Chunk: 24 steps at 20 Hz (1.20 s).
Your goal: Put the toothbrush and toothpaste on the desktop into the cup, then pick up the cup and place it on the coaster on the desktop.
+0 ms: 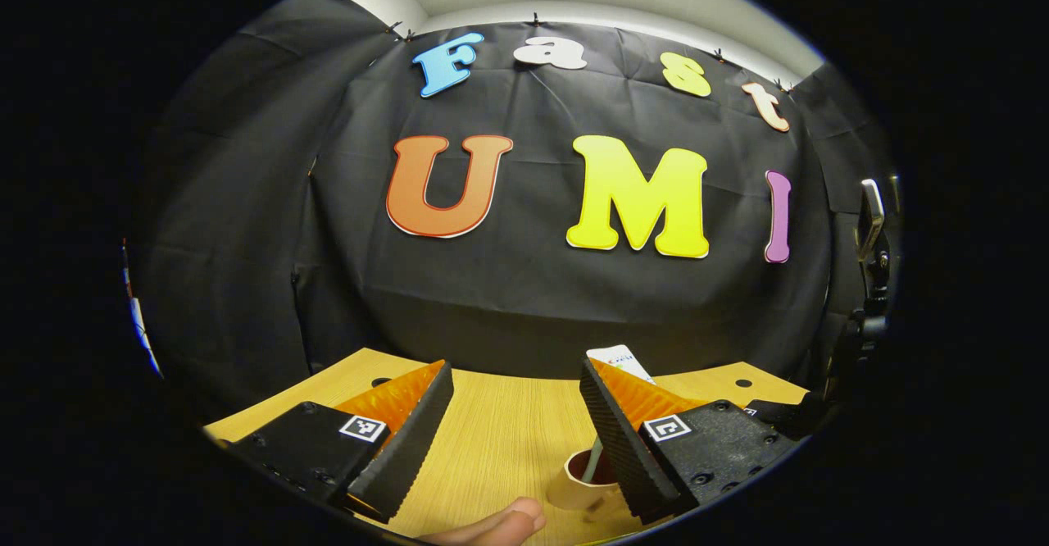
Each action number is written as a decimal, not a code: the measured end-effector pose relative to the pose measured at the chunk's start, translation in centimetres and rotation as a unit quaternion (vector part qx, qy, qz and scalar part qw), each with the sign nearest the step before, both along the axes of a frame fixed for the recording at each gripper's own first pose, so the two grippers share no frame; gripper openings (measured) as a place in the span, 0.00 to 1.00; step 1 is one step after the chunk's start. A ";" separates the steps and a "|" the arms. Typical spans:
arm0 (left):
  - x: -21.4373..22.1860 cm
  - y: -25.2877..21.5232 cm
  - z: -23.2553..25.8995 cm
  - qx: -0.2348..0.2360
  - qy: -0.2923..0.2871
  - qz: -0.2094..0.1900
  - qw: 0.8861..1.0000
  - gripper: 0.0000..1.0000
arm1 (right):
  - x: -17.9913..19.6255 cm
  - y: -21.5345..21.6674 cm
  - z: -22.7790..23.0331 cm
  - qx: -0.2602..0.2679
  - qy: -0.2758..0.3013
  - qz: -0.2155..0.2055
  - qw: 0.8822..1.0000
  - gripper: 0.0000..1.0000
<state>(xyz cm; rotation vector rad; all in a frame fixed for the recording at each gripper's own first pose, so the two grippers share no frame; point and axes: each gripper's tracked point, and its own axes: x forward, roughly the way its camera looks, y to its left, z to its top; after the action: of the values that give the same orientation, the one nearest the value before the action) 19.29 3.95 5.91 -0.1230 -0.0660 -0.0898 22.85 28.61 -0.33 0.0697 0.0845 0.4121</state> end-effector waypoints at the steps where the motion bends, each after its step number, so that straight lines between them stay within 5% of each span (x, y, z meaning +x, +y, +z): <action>1: 0.1 0.0 -0.2 0.000 0.003 0.000 1.000 0.98 | 0.0 0.2 0.0 0.005 -0.001 0.000 1.000 0.34; 24: 0.6 -0.2 -1.9 0.013 0.031 0.005 0.999 0.98 | 0.5 -1.1 0.4 0.020 -0.001 -0.015 1.000 0.35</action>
<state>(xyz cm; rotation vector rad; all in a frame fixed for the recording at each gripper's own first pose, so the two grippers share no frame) 19.90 3.76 3.96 -0.0989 -0.0032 -0.0776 23.32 27.54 0.10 0.1100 0.0721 0.3836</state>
